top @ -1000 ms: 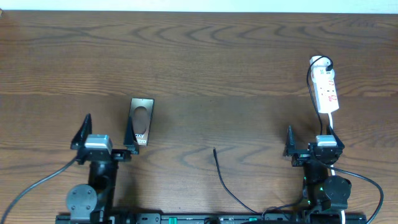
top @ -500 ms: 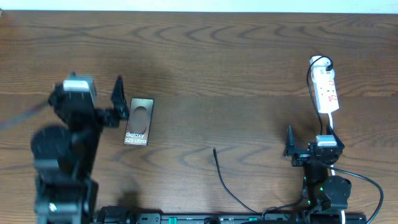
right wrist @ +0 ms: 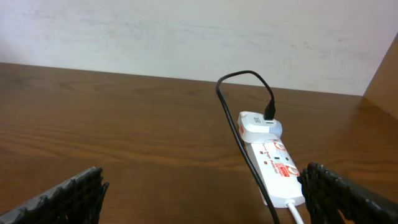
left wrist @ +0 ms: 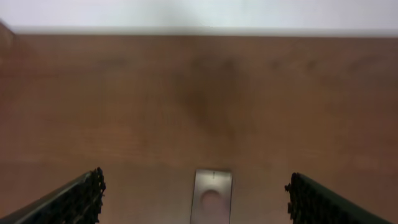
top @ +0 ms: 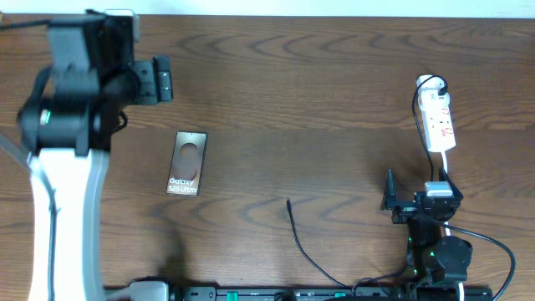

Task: Plug charger to phone and switch on socket
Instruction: 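Raise the left gripper and move it over the phone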

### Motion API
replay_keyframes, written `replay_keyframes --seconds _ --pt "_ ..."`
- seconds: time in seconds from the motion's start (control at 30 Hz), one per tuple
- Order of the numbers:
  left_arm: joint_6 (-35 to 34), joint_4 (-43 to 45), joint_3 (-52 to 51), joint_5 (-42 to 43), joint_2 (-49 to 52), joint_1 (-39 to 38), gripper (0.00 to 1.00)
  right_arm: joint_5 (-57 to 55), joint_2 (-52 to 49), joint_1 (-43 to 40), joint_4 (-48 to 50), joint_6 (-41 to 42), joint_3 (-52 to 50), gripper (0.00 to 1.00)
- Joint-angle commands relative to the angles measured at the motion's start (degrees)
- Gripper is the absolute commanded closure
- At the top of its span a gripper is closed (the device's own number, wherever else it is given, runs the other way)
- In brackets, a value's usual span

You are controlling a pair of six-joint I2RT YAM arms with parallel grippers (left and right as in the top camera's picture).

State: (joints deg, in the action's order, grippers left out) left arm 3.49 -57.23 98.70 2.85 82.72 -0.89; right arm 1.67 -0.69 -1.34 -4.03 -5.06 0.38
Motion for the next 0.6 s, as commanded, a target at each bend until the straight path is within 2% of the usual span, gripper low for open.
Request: replay_keyframes --seconds 0.0,0.13,0.33,0.37,0.4,0.43,0.47,0.5,0.57 --pt "0.72 -4.17 1.95 -0.37 5.9 -0.11 0.08 0.13 0.31 1.11 -0.22 -0.61 -0.07 0.01" --pt "0.74 -9.18 1.95 -0.26 12.13 -0.11 0.08 0.13 0.31 1.11 -0.22 -0.59 -0.07 0.01" --pt "0.74 -10.27 1.92 3.21 18.71 -0.11 0.08 0.13 0.31 1.11 -0.22 -0.59 -0.07 0.01" --pt "0.74 -10.27 1.92 3.37 19.5 -0.11 0.17 0.13 0.31 1.11 -0.22 -0.61 -0.07 0.01" --pt "0.74 -10.25 1.92 3.37 20.15 -0.11 0.45 0.13 0.31 1.11 -0.22 -0.61 -0.07 0.01" --pt "0.76 -10.21 1.9 3.34 20.74 -0.11 0.62 0.13 0.31 1.11 -0.22 -0.59 -0.07 0.01" --pt "0.74 -10.19 1.9 3.37 21.14 -0.11 0.64 0.13 0.31 1.11 -0.22 -0.59 -0.07 0.01" --pt "0.74 -10.14 1.88 3.37 21.59 -0.11 0.63 0.13 0.31 1.11 -0.22 -0.59 -0.07 0.01" --pt "0.74 -9.99 1.88 3.37 21.99 -0.11 0.09 0.13 0.31 1.11 -0.22 -0.59 -0.07 0.01"
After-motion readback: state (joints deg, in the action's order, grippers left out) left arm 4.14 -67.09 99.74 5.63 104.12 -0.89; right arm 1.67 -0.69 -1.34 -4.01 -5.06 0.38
